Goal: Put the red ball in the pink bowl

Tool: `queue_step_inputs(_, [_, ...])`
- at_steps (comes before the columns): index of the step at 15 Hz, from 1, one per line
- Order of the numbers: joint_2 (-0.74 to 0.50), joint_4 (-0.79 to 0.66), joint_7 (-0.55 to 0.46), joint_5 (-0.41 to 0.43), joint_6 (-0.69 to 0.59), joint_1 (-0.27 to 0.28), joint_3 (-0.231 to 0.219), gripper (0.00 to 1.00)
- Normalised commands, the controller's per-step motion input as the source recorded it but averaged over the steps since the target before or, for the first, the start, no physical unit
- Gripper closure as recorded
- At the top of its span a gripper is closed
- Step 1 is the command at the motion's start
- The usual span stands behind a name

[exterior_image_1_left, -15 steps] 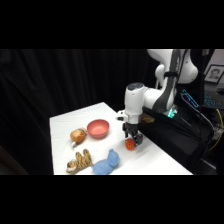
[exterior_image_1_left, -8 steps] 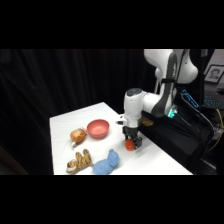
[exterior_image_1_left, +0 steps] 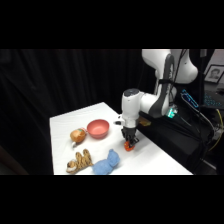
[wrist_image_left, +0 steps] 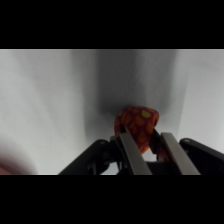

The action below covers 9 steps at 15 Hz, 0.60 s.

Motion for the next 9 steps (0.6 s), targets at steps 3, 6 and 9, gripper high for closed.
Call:
queue_step_inputs(3, [-0.1,0.05,-0.08,-0.115,-0.21,0.052,-0.122,1.0])
queue_step_inputs(6, [-0.26,0.01,-0.06,-0.202,-0.32,0.105,-0.152,0.97])
queue_step_inputs(9, [-0.37,-0.02,-0.14,-0.085,-0.37,-0.003,-0.03,0.97])
